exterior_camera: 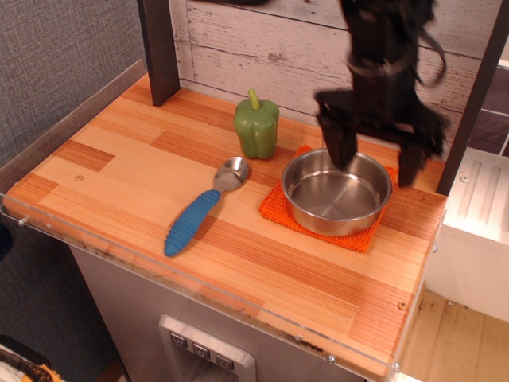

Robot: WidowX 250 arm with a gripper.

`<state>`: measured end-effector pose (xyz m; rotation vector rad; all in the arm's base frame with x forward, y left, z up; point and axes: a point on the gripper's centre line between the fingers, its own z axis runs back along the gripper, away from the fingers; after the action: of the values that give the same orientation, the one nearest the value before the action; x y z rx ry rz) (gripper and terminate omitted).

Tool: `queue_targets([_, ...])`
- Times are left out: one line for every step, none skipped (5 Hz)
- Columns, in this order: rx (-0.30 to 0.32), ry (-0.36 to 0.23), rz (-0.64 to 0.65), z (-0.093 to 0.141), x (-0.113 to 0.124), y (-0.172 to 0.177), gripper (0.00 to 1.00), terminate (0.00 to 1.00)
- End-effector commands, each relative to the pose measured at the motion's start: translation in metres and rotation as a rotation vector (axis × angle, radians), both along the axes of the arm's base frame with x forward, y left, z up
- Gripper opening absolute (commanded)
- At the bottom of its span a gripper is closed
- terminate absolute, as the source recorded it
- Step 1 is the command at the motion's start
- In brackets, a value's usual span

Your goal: Put the pot on the orange cloth.

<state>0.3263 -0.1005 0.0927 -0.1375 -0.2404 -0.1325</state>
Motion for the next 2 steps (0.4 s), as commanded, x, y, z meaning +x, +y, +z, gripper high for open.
queue_targets([0.115, 0.017, 0.143, 0.048, -0.058, 0.078, 1.0, 0.0])
queue_targets([0.174, 0.048, 0.152, 0.044, -0.071, 0.096, 1.0, 0.0])
